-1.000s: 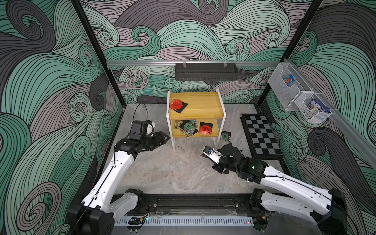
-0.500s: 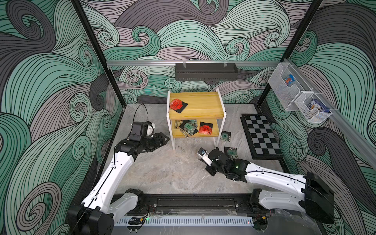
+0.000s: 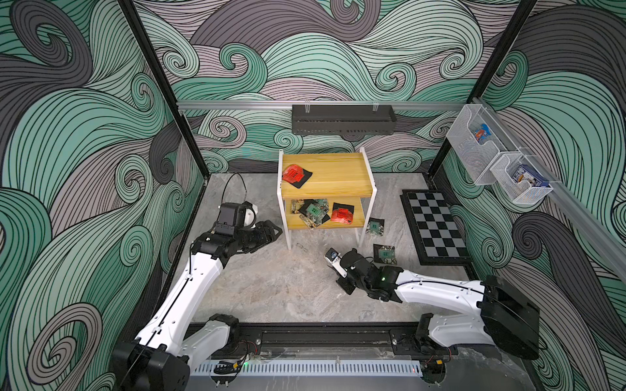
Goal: Remove the tea bags from the shelf
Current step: Place the tea bag at the center of the board, then pick up the tea bag from the shelf.
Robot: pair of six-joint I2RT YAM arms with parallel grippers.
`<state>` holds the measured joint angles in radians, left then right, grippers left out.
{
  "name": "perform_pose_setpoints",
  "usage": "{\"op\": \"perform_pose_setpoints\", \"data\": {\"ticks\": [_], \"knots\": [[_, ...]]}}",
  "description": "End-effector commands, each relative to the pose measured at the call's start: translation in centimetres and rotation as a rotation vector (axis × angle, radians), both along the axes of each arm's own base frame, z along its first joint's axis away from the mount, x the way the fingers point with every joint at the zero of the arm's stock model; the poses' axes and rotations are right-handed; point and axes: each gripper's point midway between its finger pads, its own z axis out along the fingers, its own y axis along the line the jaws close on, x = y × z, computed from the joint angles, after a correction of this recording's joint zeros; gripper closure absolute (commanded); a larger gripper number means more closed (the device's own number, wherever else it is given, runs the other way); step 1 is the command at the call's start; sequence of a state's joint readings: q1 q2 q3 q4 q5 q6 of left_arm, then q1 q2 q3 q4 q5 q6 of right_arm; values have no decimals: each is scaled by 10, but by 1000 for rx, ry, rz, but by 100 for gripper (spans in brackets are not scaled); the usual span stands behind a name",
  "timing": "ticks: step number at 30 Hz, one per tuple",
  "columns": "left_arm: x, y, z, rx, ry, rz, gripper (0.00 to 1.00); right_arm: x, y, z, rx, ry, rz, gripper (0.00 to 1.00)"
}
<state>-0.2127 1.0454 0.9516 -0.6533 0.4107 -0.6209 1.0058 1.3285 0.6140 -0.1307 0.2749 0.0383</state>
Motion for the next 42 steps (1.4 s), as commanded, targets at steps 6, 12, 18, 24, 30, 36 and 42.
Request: {"op": "perform_pose_setpoints", "data": {"ticks": [6, 12, 18, 24, 30, 36, 42], "knots": [[2, 0, -2, 18, -14, -7, 32, -17, 15, -11, 1, 39, 47, 82], [1, 1, -4, 18, -13, -5, 32, -22, 18, -8, -2, 48, 67, 71], [2, 1, -4, 17, -21, -1, 32, -33, 20, -3, -4, 61, 105, 64], [3, 1, 4, 12, -40, 2, 32, -37, 24, 21, 17, 34, 151, 61], [5, -1, 21, -2, -60, 2, 32, -32, 28, 64, 57, -55, 190, 51], [9, -2, 44, -19, -91, 9, 32, -30, 35, 111, 105, -124, 236, 43], [11, -4, 70, -43, -130, 12, 32, -29, 44, 160, 183, -183, 269, 34]]}}
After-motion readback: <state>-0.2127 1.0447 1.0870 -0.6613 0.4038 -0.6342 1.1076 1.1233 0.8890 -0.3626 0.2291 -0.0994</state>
